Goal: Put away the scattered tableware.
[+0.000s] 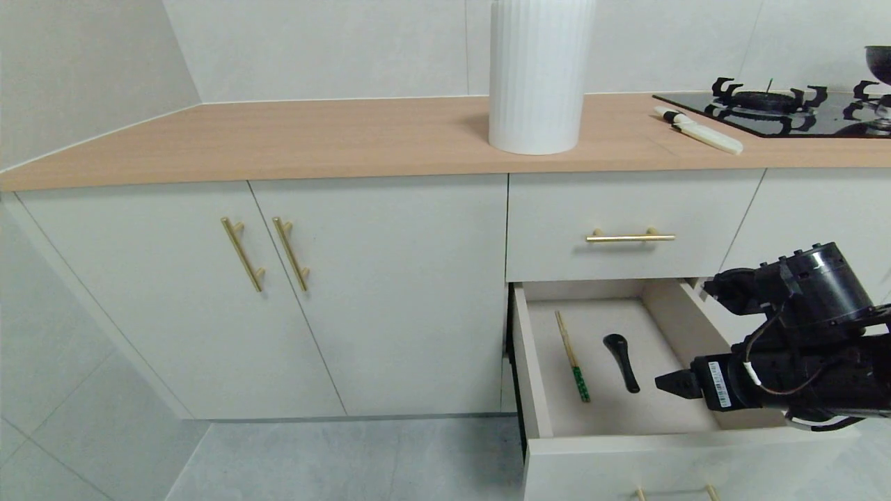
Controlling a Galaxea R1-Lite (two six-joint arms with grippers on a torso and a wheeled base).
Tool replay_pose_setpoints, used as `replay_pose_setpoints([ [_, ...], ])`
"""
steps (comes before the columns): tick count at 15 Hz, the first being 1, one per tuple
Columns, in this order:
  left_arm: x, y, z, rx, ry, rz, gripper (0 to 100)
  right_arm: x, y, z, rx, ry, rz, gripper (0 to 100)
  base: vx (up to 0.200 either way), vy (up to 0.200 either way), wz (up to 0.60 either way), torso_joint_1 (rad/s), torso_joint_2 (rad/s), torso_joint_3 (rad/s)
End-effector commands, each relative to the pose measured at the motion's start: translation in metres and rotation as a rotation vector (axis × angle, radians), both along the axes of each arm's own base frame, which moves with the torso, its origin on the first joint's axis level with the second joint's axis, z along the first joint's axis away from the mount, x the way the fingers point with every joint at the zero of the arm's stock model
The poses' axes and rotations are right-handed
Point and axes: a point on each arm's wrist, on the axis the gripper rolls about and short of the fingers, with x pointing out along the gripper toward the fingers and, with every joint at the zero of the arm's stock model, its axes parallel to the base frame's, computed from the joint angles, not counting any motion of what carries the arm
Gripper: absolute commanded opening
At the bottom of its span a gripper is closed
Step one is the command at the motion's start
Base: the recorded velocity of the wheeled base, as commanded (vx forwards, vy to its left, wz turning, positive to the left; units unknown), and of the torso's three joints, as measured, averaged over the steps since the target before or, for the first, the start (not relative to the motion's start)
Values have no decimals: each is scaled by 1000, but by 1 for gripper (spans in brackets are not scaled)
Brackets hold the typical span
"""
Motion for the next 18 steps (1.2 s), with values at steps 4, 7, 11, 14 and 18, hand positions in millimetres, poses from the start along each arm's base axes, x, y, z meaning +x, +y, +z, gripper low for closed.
replay_pose_setpoints([
  [4,0,0,0,1,1,0,100,-1,3,-5,-11,21,15,100,0,0,0,0,0,0],
  [7,0,0,0,1,1,0,100,-8,9,-11,-26,45,52,100,0,0,0,0,0,0],
  [11,0,0,0,1,1,0,100,-26,25,-23,-89,161,151,100,0,0,0,0,0,0],
  [14,0,0,0,1,1,0,100,-33,31,-33,-139,225,205,100,0,0,0,0,0,0],
  [18,0,0,0,1,-1,0,100,-42,30,-43,-222,327,250,100,0,0,0,0,0,0],
])
